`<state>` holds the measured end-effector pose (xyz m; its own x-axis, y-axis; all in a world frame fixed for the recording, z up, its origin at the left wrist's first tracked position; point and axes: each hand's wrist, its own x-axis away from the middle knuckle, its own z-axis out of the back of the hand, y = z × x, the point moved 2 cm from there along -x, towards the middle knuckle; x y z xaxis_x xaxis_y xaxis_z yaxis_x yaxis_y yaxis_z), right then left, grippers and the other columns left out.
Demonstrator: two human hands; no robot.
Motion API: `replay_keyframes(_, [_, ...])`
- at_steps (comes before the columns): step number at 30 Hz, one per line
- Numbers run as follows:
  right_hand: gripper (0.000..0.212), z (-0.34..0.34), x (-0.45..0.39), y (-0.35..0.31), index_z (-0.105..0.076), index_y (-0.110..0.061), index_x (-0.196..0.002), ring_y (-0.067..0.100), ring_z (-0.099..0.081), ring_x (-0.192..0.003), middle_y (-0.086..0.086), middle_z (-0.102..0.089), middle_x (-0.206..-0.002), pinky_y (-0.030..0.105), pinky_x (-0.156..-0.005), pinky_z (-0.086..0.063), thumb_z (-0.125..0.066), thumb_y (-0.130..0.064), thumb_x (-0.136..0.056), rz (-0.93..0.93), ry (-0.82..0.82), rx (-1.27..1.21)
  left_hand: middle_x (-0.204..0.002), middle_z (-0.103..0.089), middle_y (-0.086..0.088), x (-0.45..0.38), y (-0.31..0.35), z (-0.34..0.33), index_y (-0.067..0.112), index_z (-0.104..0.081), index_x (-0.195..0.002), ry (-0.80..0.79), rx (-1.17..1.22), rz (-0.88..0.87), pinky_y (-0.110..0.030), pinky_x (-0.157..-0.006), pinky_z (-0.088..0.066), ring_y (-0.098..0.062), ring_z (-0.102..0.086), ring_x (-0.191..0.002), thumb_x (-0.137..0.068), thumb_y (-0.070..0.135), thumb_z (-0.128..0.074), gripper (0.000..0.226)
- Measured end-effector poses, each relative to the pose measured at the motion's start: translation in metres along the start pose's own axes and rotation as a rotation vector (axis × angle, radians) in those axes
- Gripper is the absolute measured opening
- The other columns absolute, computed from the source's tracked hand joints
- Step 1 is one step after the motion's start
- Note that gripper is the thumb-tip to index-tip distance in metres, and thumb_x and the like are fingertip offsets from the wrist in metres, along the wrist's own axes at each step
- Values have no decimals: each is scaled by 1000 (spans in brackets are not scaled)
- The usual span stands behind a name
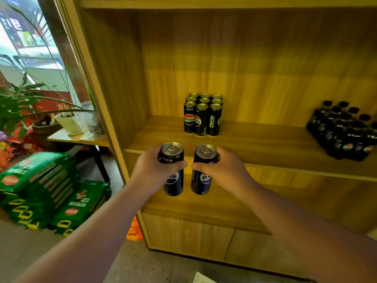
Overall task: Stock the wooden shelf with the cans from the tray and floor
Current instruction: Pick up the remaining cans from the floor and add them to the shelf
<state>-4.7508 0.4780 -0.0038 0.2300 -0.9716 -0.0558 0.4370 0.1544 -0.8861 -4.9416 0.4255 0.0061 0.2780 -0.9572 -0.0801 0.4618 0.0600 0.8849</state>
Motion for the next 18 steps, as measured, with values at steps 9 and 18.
replay_keyframes(9, [58, -4, -136, -17, -51, -28, -108, 6, -62, -94, -14, -62, -103, 18, -68, -48, -90, -34, -65, -9, 197, -52, -92, -64, 22, -155, 2, 4, 26, -61, -105, -93, 119, -91, -6, -65, -46, 7, -59, -85, -71, 28, -86, 42])
replay_keyframes(18, [60, -25, -234, 8, -53, -26, -110, 8, -65, -97, -12, -66, -103, 31, -83, -56, -91, -31, -63, -55, 331, -54, -114, -72, 0, -270, -11, -21, 17, -66, -122, -187, 183, -135, -40, -92, -55, -16, -67, -107, -67, 27, -89, 61])
